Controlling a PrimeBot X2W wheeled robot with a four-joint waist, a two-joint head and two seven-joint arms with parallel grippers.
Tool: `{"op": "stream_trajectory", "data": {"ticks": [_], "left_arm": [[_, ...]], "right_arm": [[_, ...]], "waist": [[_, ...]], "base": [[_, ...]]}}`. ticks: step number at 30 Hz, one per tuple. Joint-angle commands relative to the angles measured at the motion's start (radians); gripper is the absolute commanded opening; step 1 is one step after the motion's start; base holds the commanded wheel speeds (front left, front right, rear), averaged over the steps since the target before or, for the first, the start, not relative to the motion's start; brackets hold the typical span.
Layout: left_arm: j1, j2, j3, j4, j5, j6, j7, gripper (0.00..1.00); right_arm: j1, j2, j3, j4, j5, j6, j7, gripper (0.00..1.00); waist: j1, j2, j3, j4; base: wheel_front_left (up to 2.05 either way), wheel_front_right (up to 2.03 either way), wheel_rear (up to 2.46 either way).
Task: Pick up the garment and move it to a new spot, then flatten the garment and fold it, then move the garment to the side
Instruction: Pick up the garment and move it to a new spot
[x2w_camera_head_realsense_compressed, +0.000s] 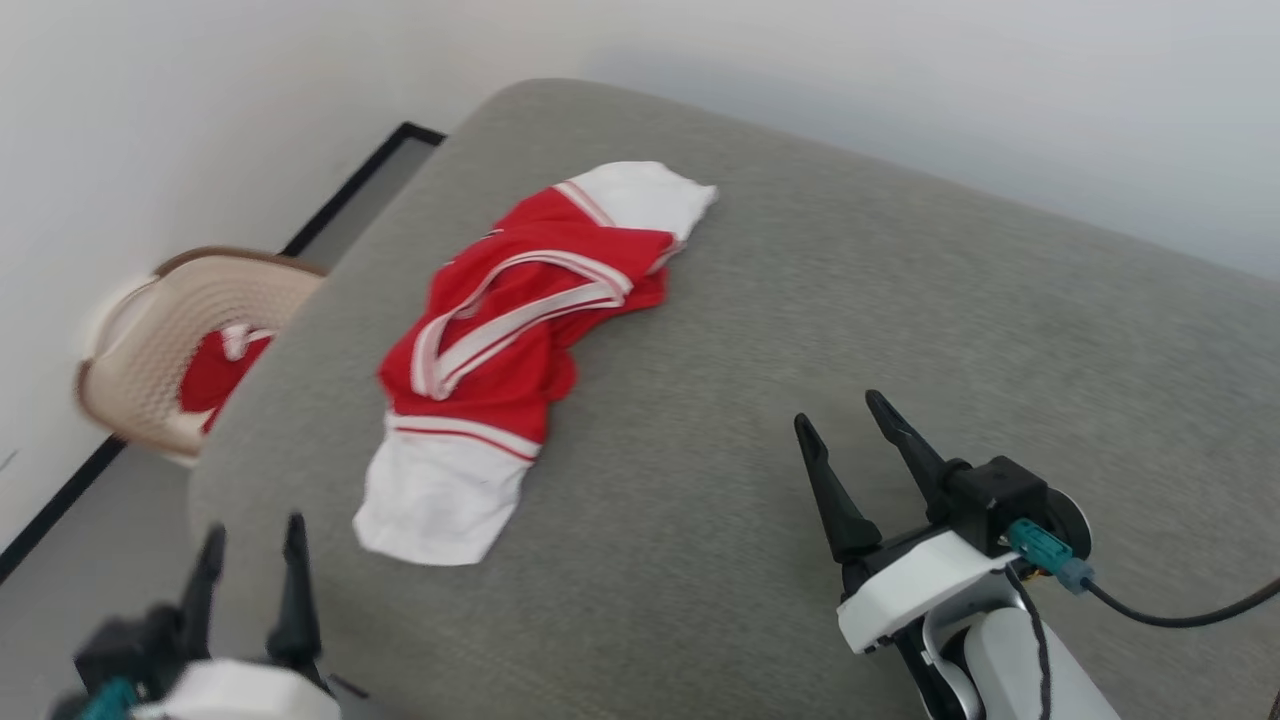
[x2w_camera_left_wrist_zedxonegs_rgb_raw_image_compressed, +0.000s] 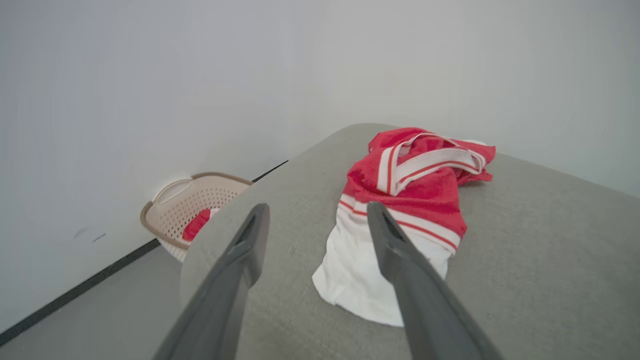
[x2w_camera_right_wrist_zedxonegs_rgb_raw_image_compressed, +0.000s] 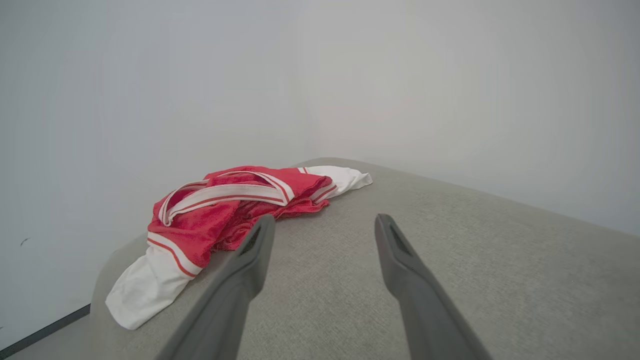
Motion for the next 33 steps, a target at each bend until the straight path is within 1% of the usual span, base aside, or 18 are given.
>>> {"op": "stream_trajectory", "data": {"ticks": [1, 3, 5, 8, 9, 10, 12, 15, 16, 18, 19, 21, 23, 24, 26, 30, 33], "left_arm": [[-0.038, 0.029, -0.013, -0.007, -0.009, 0.002, -0.002, 1.0], [-0.075, 0.078, -0.05, -0.01, -0.027, 0.002, -0.002, 1.0], [-0.126, 0.142, -0.058, -0.007, -0.046, 0.002, -0.002, 1.0], [-0.208, 0.24, -0.094, 0.017, -0.097, 0.002, -0.002, 1.0], [-0.232, 0.283, -0.125, 0.032, -0.116, 0.002, -0.002, 1.0], [-0.247, 0.33, -0.176, 0.049, -0.149, 0.002, -0.002, 1.0], [-0.293, 0.446, -0.274, 0.097, -0.229, 0.002, 0.012, 1.0], [-0.356, 0.607, -0.427, 0.144, -0.349, 0.002, 0.096, 1.0], [-0.373, 0.651, -0.46, 0.161, -0.396, 0.002, 0.127, 1.0], [-0.396, 0.748, -0.531, 0.184, -0.449, 0.002, 0.185, 1.0], [-0.407, 0.784, -0.555, 0.193, -0.489, 0.002, 0.205, 1.0], [-0.423, 0.833, -0.597, 0.206, -0.567, 0.002, 0.255, 1.0], [-0.436, 0.893, -0.641, 0.227, -0.613, 0.002, 0.316, 1.0], [-0.445, 0.909, -0.663, 0.235, -0.639, 0.002, 0.345, 1.0], [-0.462, 0.927, -0.701, 0.243, -0.696, 0.002, 0.401, 1.0], [-0.51, 0.954, -0.731, 0.303, -0.787, 0.002, 0.452, 1.0], [-0.537, 0.949, -0.754, 0.355, -0.844, 0.002, 0.486, 1.0]], "right_arm": [[-0.001, -0.002, 0.0, -0.009, 0.003, 0.0, -0.005, 1.0], [-0.008, -0.003, -0.004, -0.015, 0.003, 0.0, -0.005, 1.0], [-0.008, -0.003, -0.012, -0.021, 0.006, 0.0, -0.005, 1.0], [0.004, -0.002, -0.03, -0.037, 0.017, 0.0, -0.005, 1.0], [0.008, -0.002, -0.037, -0.042, 0.022, 0.0, -0.005, 1.0], [0.01, -0.002, -0.042, -0.047, 0.027, 0.0, -0.005, 1.0], [0.016, -0.002, -0.055, -0.06, 0.035, 0.0, -0.005, 1.0], [0.019, 0.0, -0.076, -0.082, 0.044, 0.0, -0.005, 1.0], [0.017, -0.001, -0.085, -0.09, 0.044, 0.0, -0.005, 1.0], [0.01, -0.001, -0.093, -0.104, 0.054, 0.0, -0.005, 1.0], [0.006, -0.001, -0.097, -0.112, 0.056, 0.0, -0.005, 1.0], [0.011, 0.0, -0.109, -0.127, 0.068, 0.0, -0.005, 1.0], [0.017, 0.0, -0.116, -0.141, 0.078, 0.0, -0.005, 1.0], [0.02, 0.0, -0.117, -0.144, 0.081, 0.0, -0.005, 1.0], [0.024, 0.0, -0.117, -0.151, 0.086, 0.0, -0.005, 1.0], [0.021, 0.0, -0.1, -0.165, 0.088, 0.0, -0.005, 1.0], [0.01, 0.0, -0.089, -0.175, 0.088, 0.0, -0.005, 1.0]], "waist": [[0.0, -0.0001, 0.032, -0.084], [0.0, -0.0001, 0.052, -0.144], [0.0, -0.0001, 0.073, -0.203], [0.0, -0.0001, 0.104, -0.283], [0.0, -0.0001, 0.112, -0.308], [0.0, -0.0001, 0.119, -0.335], [0.0, -0.0001, 0.134, -0.383], [0.0, -0.0001, 0.155, -0.45], [0.0, -0.0001, 0.161, -0.47], [0.0, -0.0001, 0.175, -0.513], [0.0, -0.0001, 0.18, -0.533], [0.0, -0.0001, 0.191, -0.569], [0.0, -0.0001, 0.207, -0.599], [0.0, -0.0001, 0.214, -0.611], [0.0, -0.0001, 0.229, -0.63], [0.0, -0.0001, 0.265, -0.655], [0.0, -0.0001, 0.289, -0.669]], "base": [[0.0, 0.0, 0.0], [0.0, 0.0, 0.0], [0.0, 0.0, 0.0], [0.0, 0.0, 0.0], [0.0, 0.0, 0.0], [0.0, 0.0, 0.0], [0.0, 0.0, 0.0], [0.0, 0.0, 0.0], [0.0, 0.0, 0.0], [0.0, 0.0, 0.0], [0.0, 0.0, 0.0], [0.0, 0.0, 0.0], [0.0, 0.0, 0.0], [0.0, 0.0, 0.0], [0.0, 0.0, 0.0], [0.0, 0.0, 0.0], [0.0, 0.0, 0.0]]}}
